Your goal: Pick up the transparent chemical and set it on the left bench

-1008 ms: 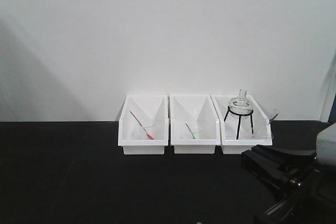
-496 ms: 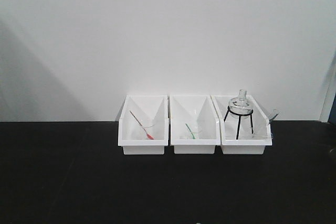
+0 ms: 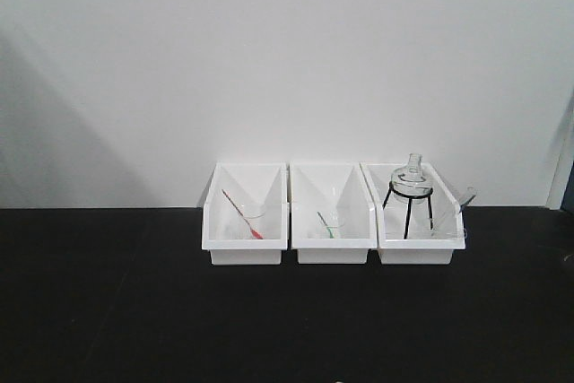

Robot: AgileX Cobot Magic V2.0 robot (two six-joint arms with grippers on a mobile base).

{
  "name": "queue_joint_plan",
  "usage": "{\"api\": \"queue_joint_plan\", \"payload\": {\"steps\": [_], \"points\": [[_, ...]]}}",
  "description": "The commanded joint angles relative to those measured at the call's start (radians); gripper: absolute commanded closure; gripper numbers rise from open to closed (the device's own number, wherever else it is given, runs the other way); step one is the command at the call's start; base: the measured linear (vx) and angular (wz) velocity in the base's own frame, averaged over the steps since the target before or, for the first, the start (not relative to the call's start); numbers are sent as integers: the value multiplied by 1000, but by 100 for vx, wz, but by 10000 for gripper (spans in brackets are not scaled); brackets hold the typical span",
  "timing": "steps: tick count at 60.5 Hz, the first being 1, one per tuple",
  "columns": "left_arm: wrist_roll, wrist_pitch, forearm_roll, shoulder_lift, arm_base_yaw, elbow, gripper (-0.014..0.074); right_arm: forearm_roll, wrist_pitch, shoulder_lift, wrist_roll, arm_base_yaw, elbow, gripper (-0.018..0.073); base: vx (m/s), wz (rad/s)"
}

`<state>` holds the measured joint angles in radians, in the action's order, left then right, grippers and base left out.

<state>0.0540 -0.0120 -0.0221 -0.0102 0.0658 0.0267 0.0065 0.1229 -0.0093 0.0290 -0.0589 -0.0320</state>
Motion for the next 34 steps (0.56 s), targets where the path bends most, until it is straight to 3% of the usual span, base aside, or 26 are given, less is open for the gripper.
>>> {"api": "queue_joint_plan", "payload": {"steps": [1, 34], "points": [[-8, 78, -1, -19, 2, 16, 600, -13, -82, -9, -1, -3, -6, 567, 0, 0], [-8, 78, -1, -19, 2, 16, 600, -13, -82, -9, -1, -3, -6, 567, 0, 0]]}}
